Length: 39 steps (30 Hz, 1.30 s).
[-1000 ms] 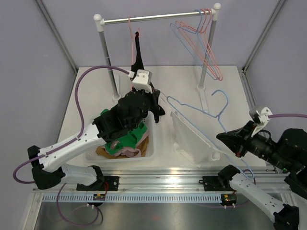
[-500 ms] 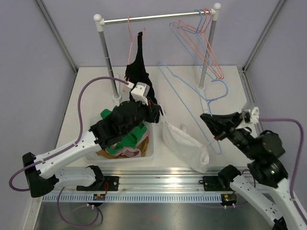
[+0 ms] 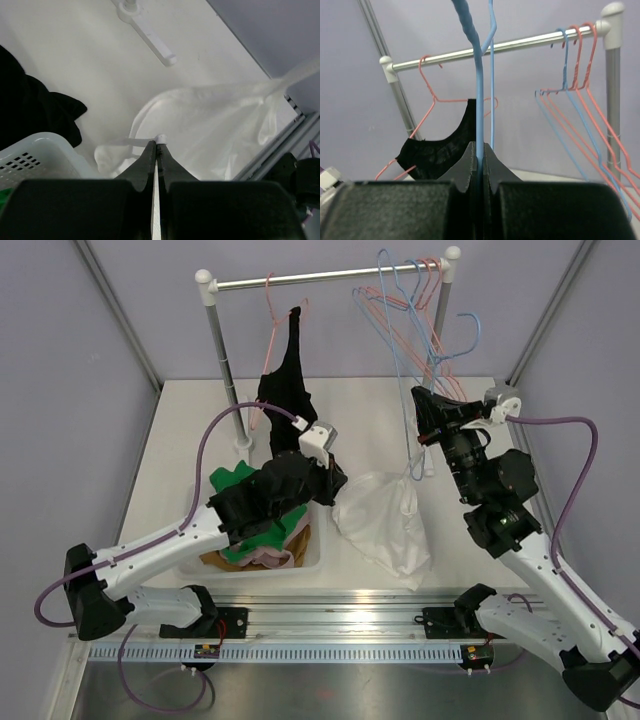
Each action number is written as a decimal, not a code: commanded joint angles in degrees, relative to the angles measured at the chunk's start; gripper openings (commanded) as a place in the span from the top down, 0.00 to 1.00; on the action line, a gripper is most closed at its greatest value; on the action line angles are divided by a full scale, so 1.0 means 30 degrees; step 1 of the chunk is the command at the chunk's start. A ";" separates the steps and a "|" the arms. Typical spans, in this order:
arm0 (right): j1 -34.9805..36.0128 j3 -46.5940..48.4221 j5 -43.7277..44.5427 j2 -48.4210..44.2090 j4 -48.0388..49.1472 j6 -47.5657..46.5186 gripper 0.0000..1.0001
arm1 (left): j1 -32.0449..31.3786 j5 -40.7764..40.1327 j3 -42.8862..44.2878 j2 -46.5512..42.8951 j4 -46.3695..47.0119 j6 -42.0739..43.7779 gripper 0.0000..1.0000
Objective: Remove the tank top from the hanger
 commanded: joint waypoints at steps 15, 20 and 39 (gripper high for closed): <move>0.0092 -0.5098 -0.3484 -0.0654 0.8688 -0.5088 1.00 | -0.0420 0.3263 0.1952 0.2556 -0.1218 0.0016 1.00; 0.0092 -0.8496 -0.3272 -0.0042 1.4882 -0.4676 1.00 | -0.0420 0.5945 0.1485 0.2732 -0.0462 0.0218 1.00; 0.0063 0.2374 0.2001 0.0663 -0.7631 -0.0515 1.00 | -0.0538 0.3202 0.1278 0.3466 -0.1044 -0.1686 0.61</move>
